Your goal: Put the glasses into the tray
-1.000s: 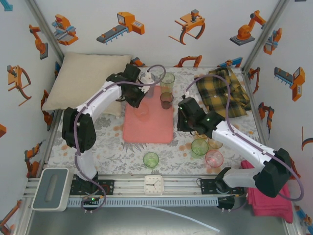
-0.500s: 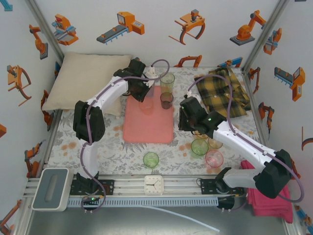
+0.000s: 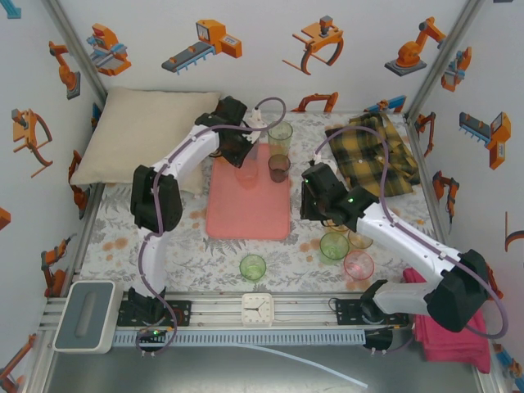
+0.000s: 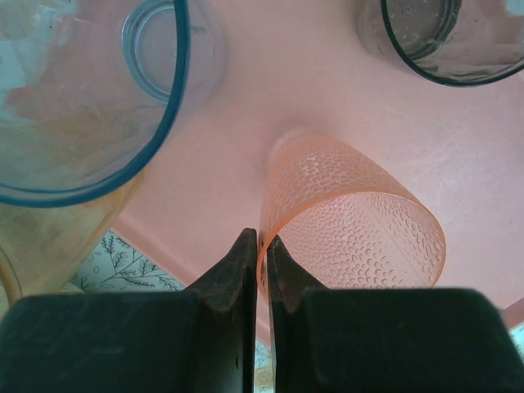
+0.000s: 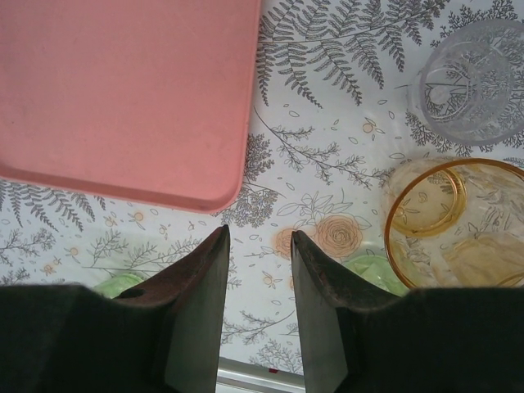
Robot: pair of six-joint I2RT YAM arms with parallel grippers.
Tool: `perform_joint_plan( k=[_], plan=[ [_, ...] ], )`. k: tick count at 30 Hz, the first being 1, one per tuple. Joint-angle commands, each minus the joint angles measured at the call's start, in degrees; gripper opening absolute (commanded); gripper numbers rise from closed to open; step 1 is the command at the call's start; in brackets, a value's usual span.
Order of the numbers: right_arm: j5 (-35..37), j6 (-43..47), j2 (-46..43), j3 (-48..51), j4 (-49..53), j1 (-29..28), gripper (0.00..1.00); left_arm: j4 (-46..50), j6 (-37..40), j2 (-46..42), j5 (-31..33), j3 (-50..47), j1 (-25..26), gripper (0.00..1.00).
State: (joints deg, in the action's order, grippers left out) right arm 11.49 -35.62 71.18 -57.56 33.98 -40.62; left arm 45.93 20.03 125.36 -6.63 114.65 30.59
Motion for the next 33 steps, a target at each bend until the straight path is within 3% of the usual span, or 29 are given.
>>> perform_joint_plan(
  k=[1, 24, 33],
  plan=[
    [0.51, -0.59, -0.55, 0.64, -1.15, 0.41, 0.37, 1.35, -0.7, 1.06, 0.56, 2.02, -0.39, 0.13],
    [0.03, -0.67, -0.56, 0.87, -1.29, 0.63, 0.38, 2.06, -0.28, 2.9, 0.66, 4.44, -0.74, 0.24],
    [0.03, -0.68, -0.82, 0.85, -1.11, 0.7, 0.38, 2.56, -0.73, 3.84, -0.05, 6.73, -0.72, 0.2]
  ],
)
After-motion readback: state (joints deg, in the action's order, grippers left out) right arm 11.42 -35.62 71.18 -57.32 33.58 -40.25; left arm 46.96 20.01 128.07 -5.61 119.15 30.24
